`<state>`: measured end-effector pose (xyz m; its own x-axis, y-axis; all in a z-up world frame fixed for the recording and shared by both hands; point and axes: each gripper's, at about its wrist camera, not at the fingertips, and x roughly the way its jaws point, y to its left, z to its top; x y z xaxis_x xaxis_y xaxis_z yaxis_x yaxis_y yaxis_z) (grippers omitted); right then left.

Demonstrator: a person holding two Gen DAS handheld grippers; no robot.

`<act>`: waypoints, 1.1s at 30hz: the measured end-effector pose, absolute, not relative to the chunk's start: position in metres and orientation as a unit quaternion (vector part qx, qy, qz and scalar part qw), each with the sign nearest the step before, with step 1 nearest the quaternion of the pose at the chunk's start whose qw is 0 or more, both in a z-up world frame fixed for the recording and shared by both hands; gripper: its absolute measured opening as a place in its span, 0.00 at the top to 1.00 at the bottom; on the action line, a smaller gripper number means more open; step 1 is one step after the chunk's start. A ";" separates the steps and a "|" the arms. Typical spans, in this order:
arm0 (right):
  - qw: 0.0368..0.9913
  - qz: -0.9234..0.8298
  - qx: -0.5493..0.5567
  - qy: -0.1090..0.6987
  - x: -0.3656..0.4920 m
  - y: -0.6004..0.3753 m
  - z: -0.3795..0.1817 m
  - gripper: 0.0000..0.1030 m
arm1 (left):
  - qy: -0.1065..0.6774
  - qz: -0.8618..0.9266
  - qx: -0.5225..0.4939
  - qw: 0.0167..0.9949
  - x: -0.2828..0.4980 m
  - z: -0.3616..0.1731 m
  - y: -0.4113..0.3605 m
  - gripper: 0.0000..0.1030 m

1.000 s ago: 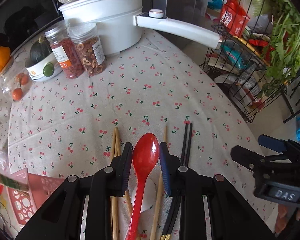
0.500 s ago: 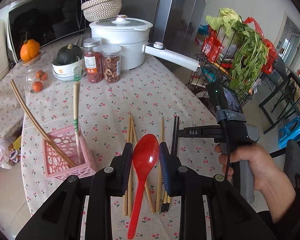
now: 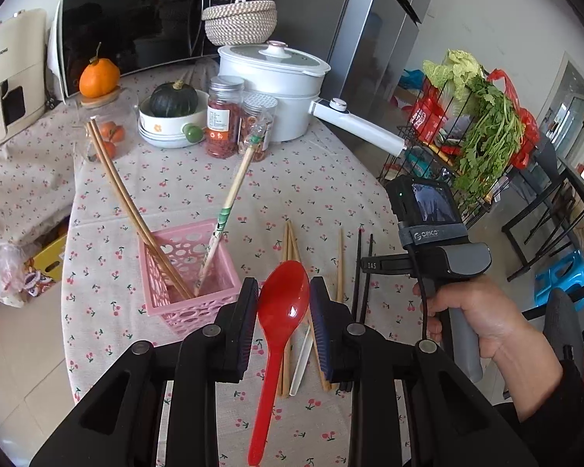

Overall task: Organize utensils
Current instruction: 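Grasp and lift the red spoon with the left tool while the right tool grasps a black chopstick, then carry the red spoon and black chopstick into the pink basket and open both tools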

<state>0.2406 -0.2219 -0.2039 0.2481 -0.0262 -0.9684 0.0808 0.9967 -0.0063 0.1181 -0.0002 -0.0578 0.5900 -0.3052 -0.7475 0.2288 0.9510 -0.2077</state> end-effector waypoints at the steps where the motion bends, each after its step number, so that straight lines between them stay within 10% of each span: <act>1: 0.790 -0.030 0.029 0.612 0.240 -0.221 -0.204 0.86 | 0.426 -0.148 -0.048 0.891 0.118 -0.057 0.003 0.72; 33: 0.942 0.175 0.090 0.271 0.101 -0.210 0.007 0.95 | 0.168 -0.084 -0.139 0.972 0.093 0.026 0.075 0.72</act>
<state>0.1010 -0.2103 0.0074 0.7918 0.3782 -0.4796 -0.2810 0.9228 0.2637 0.0932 0.0747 0.0263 0.9294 -0.2095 -0.3039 0.1158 0.9472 -0.2990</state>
